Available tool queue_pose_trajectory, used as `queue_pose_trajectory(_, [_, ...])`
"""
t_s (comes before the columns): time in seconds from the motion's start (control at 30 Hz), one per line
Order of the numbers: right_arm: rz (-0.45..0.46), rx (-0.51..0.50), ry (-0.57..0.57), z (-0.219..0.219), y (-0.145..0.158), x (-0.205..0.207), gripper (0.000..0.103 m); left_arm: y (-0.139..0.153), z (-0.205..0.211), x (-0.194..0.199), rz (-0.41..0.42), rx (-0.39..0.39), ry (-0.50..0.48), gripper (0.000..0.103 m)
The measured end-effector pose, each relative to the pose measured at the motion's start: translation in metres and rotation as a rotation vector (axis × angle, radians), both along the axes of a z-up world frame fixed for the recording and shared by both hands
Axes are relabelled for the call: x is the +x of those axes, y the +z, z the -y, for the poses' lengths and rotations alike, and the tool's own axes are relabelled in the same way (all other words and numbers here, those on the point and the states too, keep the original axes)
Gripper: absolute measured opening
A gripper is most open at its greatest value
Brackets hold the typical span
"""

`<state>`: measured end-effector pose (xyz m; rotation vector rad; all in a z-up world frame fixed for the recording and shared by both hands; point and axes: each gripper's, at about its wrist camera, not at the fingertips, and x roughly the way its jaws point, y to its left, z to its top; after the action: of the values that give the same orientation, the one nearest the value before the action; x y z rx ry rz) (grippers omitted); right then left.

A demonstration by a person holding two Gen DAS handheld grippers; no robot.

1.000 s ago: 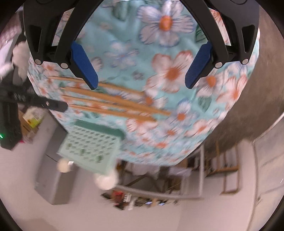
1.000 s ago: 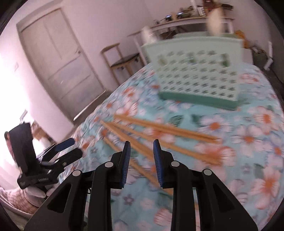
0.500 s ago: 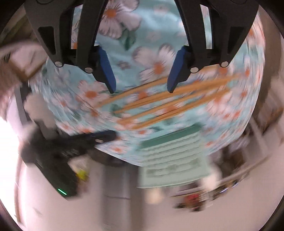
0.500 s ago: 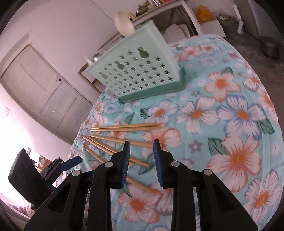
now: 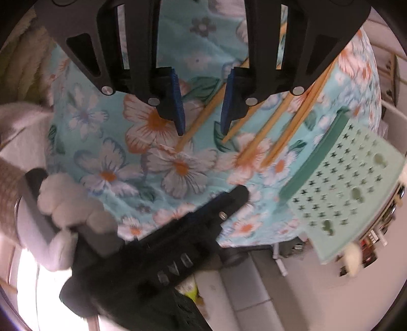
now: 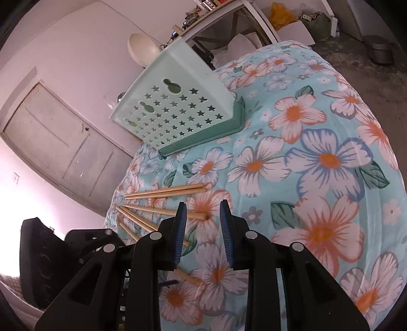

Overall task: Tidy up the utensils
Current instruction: 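Close the left tool on one bamboo chopstick and lift it up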

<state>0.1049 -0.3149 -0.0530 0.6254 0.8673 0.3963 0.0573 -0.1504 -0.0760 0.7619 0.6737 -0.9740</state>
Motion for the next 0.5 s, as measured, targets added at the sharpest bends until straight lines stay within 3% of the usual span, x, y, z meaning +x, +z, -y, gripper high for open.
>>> queue_pose_trajectory(0.17, [-0.002, 0.024, -0.008, 0.005, -0.004, -0.001, 0.027, -0.005, 0.011, 0.001, 0.005, 0.018, -0.016, 0.019])
queue_pose_trajectory(0.3, [0.006, 0.027, -0.01, 0.006, -0.002, -0.003, 0.027, -0.001, 0.018, -0.006, 0.054, 0.027, -0.022, 0.016])
queue_pose_trajectory(0.5, [0.029, 0.023, -0.029, 0.009, 0.009, -0.011, 0.027, 0.039, 0.007, -0.012, 0.152, -0.058, 0.038, 0.013])
